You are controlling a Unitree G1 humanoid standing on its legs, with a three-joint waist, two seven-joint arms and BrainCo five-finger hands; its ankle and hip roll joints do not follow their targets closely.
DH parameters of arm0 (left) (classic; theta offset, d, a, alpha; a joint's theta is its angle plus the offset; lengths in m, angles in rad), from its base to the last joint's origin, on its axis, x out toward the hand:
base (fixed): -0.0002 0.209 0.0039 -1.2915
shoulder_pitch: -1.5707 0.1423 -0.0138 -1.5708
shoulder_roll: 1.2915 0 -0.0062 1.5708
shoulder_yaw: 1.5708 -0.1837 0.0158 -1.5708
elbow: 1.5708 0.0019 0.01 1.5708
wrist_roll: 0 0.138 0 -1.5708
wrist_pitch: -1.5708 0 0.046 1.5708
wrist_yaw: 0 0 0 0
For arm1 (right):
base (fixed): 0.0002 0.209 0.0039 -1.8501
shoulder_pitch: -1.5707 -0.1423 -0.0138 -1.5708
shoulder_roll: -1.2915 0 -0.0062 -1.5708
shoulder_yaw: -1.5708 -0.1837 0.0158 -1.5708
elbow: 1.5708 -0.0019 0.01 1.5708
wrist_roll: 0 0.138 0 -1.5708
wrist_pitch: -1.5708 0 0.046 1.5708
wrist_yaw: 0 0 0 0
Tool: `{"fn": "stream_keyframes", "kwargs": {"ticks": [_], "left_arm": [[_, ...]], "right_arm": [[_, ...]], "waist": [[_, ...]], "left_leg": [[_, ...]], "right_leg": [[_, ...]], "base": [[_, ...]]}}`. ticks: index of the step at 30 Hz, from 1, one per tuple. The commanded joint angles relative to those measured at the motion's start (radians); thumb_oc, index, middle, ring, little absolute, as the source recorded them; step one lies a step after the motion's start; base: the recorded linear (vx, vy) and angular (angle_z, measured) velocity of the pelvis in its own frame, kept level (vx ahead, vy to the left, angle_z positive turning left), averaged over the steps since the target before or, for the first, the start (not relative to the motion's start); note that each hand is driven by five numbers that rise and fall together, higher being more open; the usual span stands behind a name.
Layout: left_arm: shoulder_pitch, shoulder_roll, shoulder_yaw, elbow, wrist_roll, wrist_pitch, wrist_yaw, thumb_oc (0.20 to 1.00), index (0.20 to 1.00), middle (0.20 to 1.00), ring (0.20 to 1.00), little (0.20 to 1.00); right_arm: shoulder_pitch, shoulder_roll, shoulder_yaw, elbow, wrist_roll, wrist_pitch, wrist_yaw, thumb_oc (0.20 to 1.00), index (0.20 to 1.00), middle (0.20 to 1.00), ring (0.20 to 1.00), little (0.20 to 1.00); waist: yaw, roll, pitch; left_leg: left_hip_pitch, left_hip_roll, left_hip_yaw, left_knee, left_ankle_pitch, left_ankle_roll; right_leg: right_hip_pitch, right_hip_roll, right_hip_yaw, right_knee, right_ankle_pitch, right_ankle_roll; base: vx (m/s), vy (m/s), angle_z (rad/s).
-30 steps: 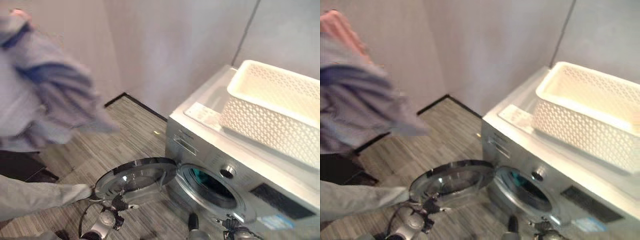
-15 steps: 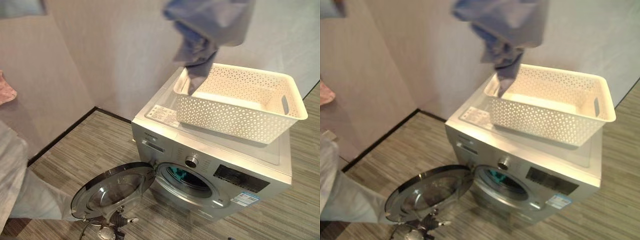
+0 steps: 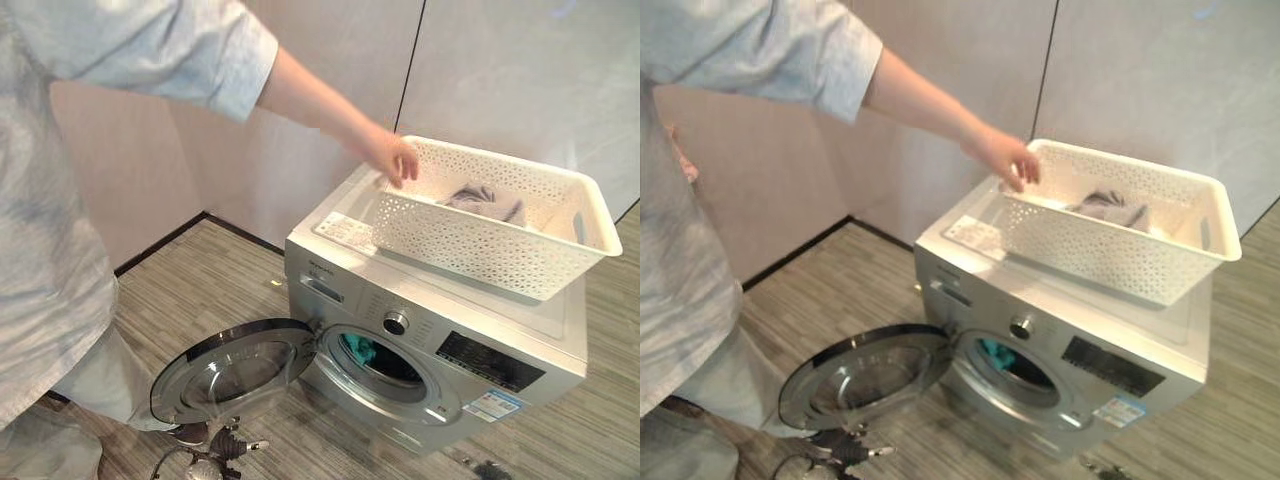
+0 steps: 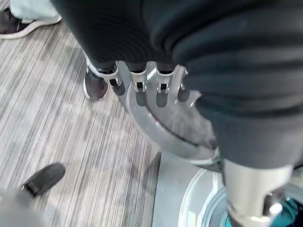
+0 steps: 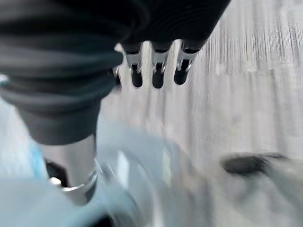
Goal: Grab the laundry basket,head to the washer,open it,put in the laundry and shut it.
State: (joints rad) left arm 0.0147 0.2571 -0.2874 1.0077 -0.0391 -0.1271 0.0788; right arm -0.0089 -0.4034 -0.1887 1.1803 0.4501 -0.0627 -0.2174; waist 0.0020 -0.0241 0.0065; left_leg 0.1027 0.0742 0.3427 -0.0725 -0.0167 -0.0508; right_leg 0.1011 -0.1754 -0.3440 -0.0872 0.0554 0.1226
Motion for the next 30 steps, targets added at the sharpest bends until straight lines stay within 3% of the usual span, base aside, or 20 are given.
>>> {"fn": "stream_keyframes", "kwargs": {"ticks": [1, 3, 4, 5, 6, 7, 8, 10, 11, 13, 16, 18, 19, 20, 21, 22, 24, 25, 30], "left_arm": [[-0.071, 0.006, 0.003, 0.026, -0.009, -0.038, 0.016, 1.000, 1.000, 1.000, 1.000, 1.000], [-0.068, 0.021, -0.002, 0.026, -0.005, -0.042, 0.014, 1.000, 1.000, 1.000, 1.000, 1.000], [-0.073, 0.020, 0.048, 0.043, -0.004, -0.045, 0.026, 1.000, 1.000, 1.000, 1.000, 1.000], [-0.078, 0.006, 0.053, 0.056, -0.012, -0.047, 0.025, 1.000, 1.000, 1.000, 1.000, 1.000], [-0.044, 0.018, 0.075, 0.050, 0.001, -0.050, 0.008, 1.000, 1.000, 1.000, 1.000, 1.000], [-0.052, 0.012, 0.094, 0.058, 0.024, -0.057, 0.043, 1.000, 1.000, 1.000, 1.000, 1.000], [-0.055, 0.012, 0.091, 0.060, 0.025, -0.058, 0.044, 1.000, 1.000, 1.000, 1.000, 1.000], [-0.064, 0.004, 0.100, 0.066, 0.045, -0.056, 0.063, 1.000, 1.000, 1.000, 1.000, 1.000], [-0.067, -0.002, 0.102, 0.070, 0.057, -0.051, 0.065, 1.000, 1.000, 1.000, 1.000, 1.000], [-0.070, -0.004, 0.096, 0.065, 0.067, -0.052, 0.063, 1.000, 1.000, 1.000, 1.000, 1.000], [-0.078, 0.006, 0.072, 0.037, 0.078, -0.043, 0.055, 1.000, 1.000, 1.000, 1.000, 1.000], [-0.092, 0.016, 0.055, 0.033, 0.080, -0.041, 0.050, 1.000, 1.000, 1.000, 1.000, 1.000], [-0.104, 0.032, 0.029, 0.051, 0.069, -0.029, 0.034, 1.000, 1.000, 1.000, 1.000, 1.000], [-0.105, 0.026, 0.032, 0.052, 0.067, -0.029, 0.033, 1.000, 1.000, 1.000, 1.000, 1.000], [-0.109, 0.022, 0.042, 0.045, 0.063, -0.024, 0.035, 1.000, 1.000, 1.000, 1.000, 1.000], [-0.117, 0.017, 0.050, 0.065, 0.056, -0.021, 0.007, 1.000, 1.000, 1.000, 1.000, 1.000], [-0.111, 0.026, 0.065, 0.057, 0.073, -0.016, 0.008, 1.000, 1.000, 1.000, 1.000, 1.000], [-0.102, 0.040, 0.065, 0.012, 0.094, -0.019, -0.002, 1.000, 1.000, 1.000, 1.000, 1.000], [-0.108, 0.051, 0.030, 0.019, 0.102, -0.028, -0.019, 1.000, 1.000, 1.000, 1.000, 1.000]], "right_arm": [[-0.147, -0.181, -0.055, 0.002, 0.012, -0.074, -0.100, 1.000, 1.000, 1.000, 1.000, 1.000], [-0.218, -0.349, -0.092, -0.037, -0.002, -0.073, -0.127, 1.000, 1.000, 1.000, 1.000, 1.000], [-0.022, -0.458, -0.280, -0.259, 0.004, -0.086, -0.102, 1.000, 1.000, 1.000, 1.000, 1.000], [0.031, -0.347, -0.257, -0.405, -0.120, -0.145, -0.234, 1.000, 1.000, 1.000, 1.000, 1.000], [0.031, -0.420, -0.363, -0.474, -0.144, -0.149, -0.254, 1.000, 1.000, 1.000, 1.000, 1.000], [0.091, -0.422, -0.483, -0.661, -0.228, -0.177, -0.354, 1.000, 1.000, 1.000, 1.000, 1.000], [0.098, -0.413, -0.491, -0.675, -0.234, -0.171, -0.358, 1.000, 1.000, 1.000, 1.000, 1.000], [0.097, -0.393, -0.555, -0.856, -0.336, -0.199, -0.465, 1.000, 1.000, 1.000, 1.000, 1.000], [0.092, -0.371, -0.606, -1.041, -0.434, -0.192, -0.503, 1.000, 1.000, 1.000, 1.000, 1.000], [0.077, -0.359, -0.593, -1.132, -0.510, -0.178, -0.509, 1.000, 1.000, 1.000, 1.000, 1.000], [0.039, -0.347, -0.548, -1.208, -0.524, -0.168, -0.468, 1.000, 1.000, 1.000, 1.000, 1.000], [0.010, -0.385, -0.492, -1.167, -0.501, -0.159, -0.434, 1.000, 1.000, 1.000, 1.000, 1.000], [-0.096, -0.637, -0.444, -1.105, -0.456, -0.116, -0.334, 1.000, 1.000, 1.000, 1.000, 1.000], [-0.111, -0.655, -0.433, -1.085, -0.449, -0.124, -0.332, 1.000, 1.000, 1.000, 1.000, 1.000], [-0.029, -0.637, -0.505, -1.192, -0.466, -0.106, -0.327, 1.000, 1.000, 1.000, 1.000, 1.000], [0.024, -0.628, -0.418, -1.298, -0.591, -0.097, -0.236, 1.000, 1.000, 1.000, 1.000, 1.000], [0.062, -0.622, -0.410, -1.297, -0.671, -0.062, -0.195, 1.000, 1.000, 1.000, 1.000, 1.000], [0.074, -0.629, -0.368, -1.264, -0.758, 0.000, -0.128, 1.000, 1.000, 1.000, 1.000, 1.000], [0.023, -0.704, -0.307, -1.122, -0.766, 0.030, -0.080, 1.000, 1.000, 1.000, 1.000, 1.000]], "waist": [[0.001, 0.002, -0.027], [0.004, -0.009, -0.030], [-0.025, -0.003, -0.025], [-0.036, 0.006, -0.020], [-0.040, 0.009, -0.019], [-0.058, 0.009, -0.018], [-0.054, 0.008, -0.017], [-0.064, 0.009, -0.019], [-0.070, 0.009, -0.019], [-0.069, 0.006, -0.015], [-0.073, -0.001, 0.009], [-0.065, -0.009, 0.024], [-0.045, -0.040, 0.030], [-0.049, -0.033, 0.031], [-0.071, -0.029, 0.035], [-0.073, -0.021, 0.047], [-0.074, -0.017, 0.048], [-0.062, -0.023, 0.051], [-0.048, -0.050, 0.052]], "left_leg": [[-0.050, 0.003, -0.037, 0.015, -0.016, 0.026], [-0.050, -0.002, -0.041, 0.020, -0.024, 0.028], [-0.046, -0.006, -0.033, 0.021, -0.031, 0.032], [-0.045, -0.011, -0.024, 0.026, -0.040, 0.039], [-0.046, -0.015, -0.028, 0.033, -0.050, 0.043], [-0.055, -0.023, -0.017, 0.043, -0.049, 0.059], [-0.056, -0.024, -0.017, 0.043, -0.050, 0.060], [-0.054, -0.034, -0.022, 0.047, -0.062, 0.070], [-0.053, -0.041, -0.027, 0.050, -0.072, 0.081], [-0.055, -0.045, -0.034, 0.054, -0.076, 0.087], [-0.050, -0.051, -0.058, 0.058, -0.080, 0.105], [-0.045, -0.058, -0.070, 0.063, -0.085, 0.116], [-0.040, -0.062, -0.087, 0.069, -0.085, 0.112], [-0.040, -0.062, -0.088, 0.070, -0.086, 0.112], [-0.037, -0.063, -0.100, 0.065, -0.090, 0.111], [-0.032, -0.061, -0.118, 0.063, -0.092, 0.110], [-0.030, -0.057, -0.129, 0.066, -0.098, 0.108], [-0.026, -0.055, -0.161, 0.074, -0.112, 0.105], [-0.020, -0.061, -0.205, 0.083, -0.130, 0.097]], "right_leg": [[0.057, -0.028, 0.013, 0.057, -0.095, 0.052], [0.056, -0.034, 0.018, 0.059, -0.088, 0.059], [0.045, -0.041, 0.036, 0.067, -0.079, 0.065], [0.039, -0.047, 0.046, 0.075, -0.073, 0.068], [0.038, -0.053, 0.050, 0.078, -0.071, 0.073], [0.025, -0.065, 0.050, 0.093, -0.047, 0.070], [0.023, -0.066, 0.050, 0.095, -0.047, 0.071], [0.014, -0.076, 0.062, 0.119, -0.037, 0.074], [-0.001, -0.083, 0.069, 0.159, -0.035, 0.074], [-0.018, -0.087, 0.077, 0.200, -0.034, 0.074], [-0.085, -0.070, 0.122, 0.353, -0.041, 0.061], [-0.114, -0.056, 0.137, 0.432, -0.050, 0.057], [-0.133, -0.052, 0.129, 0.457, -0.059, 0.048], [-0.132, -0.052, 0.127, 0.459, -0.061, 0.048], [-0.146, -0.051, 0.133, 0.453, -0.066, 0.041], [-0.173, -0.043, 0.158, 0.411, -0.083, 0.035], [-0.172, -0.043, 0.163, 0.379, -0.084, 0.036], [-0.185, -0.052, 0.204, 0.284, -0.061, 0.049], [-0.208, -0.082, 0.273, 0.127, 0.051, 0.082]], "base": [[0.04, 0.060, -0.01], [0.03, 0.066, 0.00], [0.02, 0.124, 0.01], [0.01, 0.147, 0.20], [-0.02, 0.179, -0.05], [-0.03, 0.124, -0.17], [-0.02, 0.118, -0.34], [0.03, 0.140, -0.04], [0.03, 0.149, -0.08], [0.01, 0.120, -0.11], [-0.03, 0.139, -0.20], [0.01, 0.120, -0.03], [0.05, 0.051, 0.10], [0.06, 0.031, 0.24], [0.05, 0.021, 0.60], [0.06, 0.023, 0.89], [0.08, -0.040, 0.59], [0.07, -0.080, 0.20], [0.08, -0.081, 0.74]]}}
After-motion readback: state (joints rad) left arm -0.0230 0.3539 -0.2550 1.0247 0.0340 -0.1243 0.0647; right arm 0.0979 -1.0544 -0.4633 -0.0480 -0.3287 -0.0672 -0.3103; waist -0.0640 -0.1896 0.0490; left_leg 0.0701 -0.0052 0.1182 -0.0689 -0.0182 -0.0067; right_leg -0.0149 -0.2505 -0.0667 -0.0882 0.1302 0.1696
